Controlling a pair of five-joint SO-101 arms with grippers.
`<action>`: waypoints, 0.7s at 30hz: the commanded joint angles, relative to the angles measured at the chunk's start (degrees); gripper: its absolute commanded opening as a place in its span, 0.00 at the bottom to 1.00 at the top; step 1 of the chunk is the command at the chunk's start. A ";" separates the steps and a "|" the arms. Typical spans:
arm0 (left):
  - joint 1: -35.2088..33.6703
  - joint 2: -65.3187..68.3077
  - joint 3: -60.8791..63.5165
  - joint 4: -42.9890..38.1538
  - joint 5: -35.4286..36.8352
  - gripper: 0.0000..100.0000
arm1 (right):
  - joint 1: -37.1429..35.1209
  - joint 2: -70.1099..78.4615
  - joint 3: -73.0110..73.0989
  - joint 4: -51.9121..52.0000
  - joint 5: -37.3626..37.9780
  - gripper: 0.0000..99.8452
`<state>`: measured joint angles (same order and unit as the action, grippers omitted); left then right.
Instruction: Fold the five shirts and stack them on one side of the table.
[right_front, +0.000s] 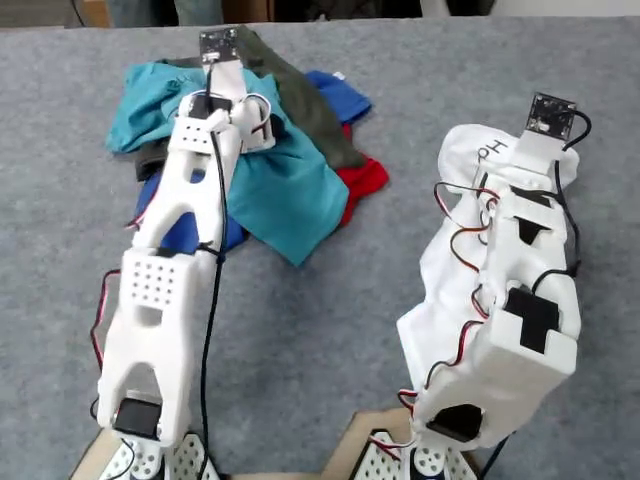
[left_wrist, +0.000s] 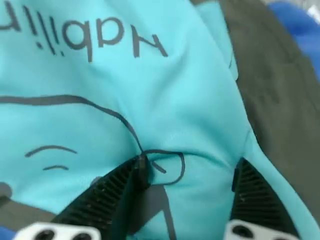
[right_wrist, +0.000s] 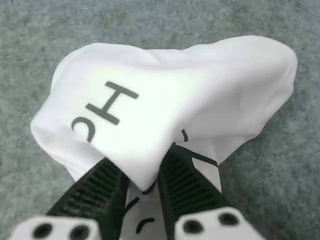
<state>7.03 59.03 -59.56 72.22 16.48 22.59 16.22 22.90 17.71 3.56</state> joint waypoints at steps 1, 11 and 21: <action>1.80 9.67 -12.70 8.62 0.44 0.27 | -1.05 -0.22 -2.59 -0.79 -0.09 0.01; -1.10 17.32 -32.48 18.73 -6.86 0.03 | -1.14 -0.22 -2.59 -0.70 -0.09 0.01; -23.08 2.20 -35.56 23.91 -11.87 0.03 | -1.14 -0.22 -2.59 -0.79 -0.09 0.01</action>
<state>-7.12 68.26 -93.85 95.08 6.11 22.59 16.22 22.90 17.71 3.56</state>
